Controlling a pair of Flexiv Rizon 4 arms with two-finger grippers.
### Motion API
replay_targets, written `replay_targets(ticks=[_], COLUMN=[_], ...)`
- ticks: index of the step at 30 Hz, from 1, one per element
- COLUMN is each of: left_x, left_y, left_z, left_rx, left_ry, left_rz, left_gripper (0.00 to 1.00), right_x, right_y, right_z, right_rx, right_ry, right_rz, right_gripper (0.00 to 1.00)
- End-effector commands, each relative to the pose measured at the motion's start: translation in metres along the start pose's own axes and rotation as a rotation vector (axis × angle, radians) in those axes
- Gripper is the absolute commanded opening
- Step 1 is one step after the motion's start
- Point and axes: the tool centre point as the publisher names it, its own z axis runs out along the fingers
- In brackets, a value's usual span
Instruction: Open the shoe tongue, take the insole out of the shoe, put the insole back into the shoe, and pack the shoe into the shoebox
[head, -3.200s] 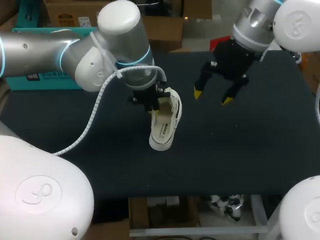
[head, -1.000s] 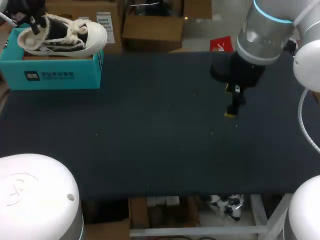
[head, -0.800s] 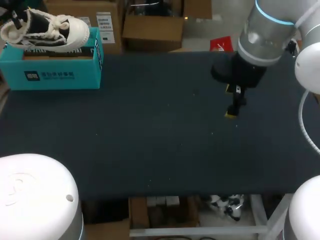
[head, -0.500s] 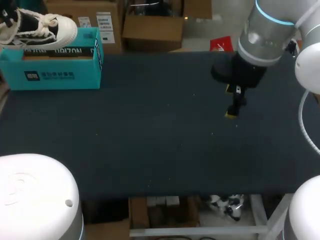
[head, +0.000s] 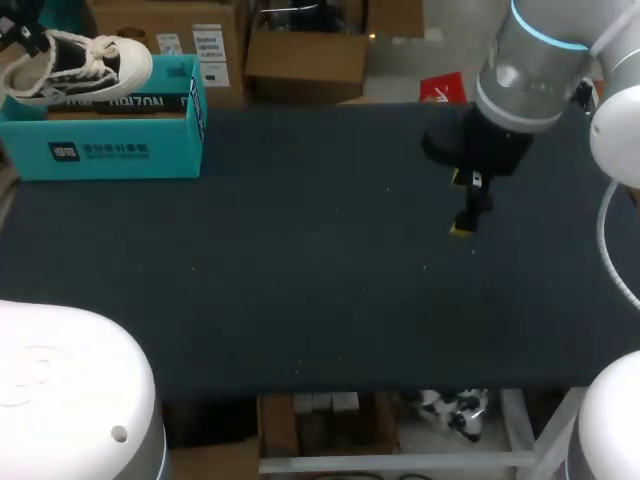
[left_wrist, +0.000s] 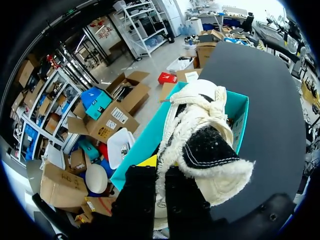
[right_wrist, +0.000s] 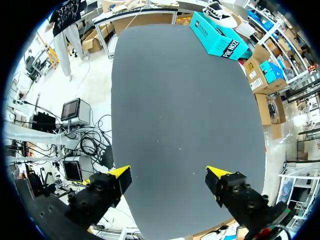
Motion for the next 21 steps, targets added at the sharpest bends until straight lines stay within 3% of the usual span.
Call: replay_targets(ticks=[1,7,21], left_x=[-0.032,-0.017,0.019], left_y=[0.004,0.019,0.027], left_z=[0.050,0.095,0.141], left_rx=[-0.009,-0.064,-0.155], left_ry=[0.118,0.198,0.334], left_rz=[-0.006,0.016,0.077], left_gripper=[0.00,0.00,0.00], right_x=[0.000,0.000,0.000], right_y=[0.000,0.000,0.000], right_z=[0.000,0.000,0.000], right_rx=[0.001,0.001,0.001], right_ry=[-0.001,-0.001,-0.001], right_rz=[0.000,0.000,0.000], right_gripper=[1.00,1.00,1.00])
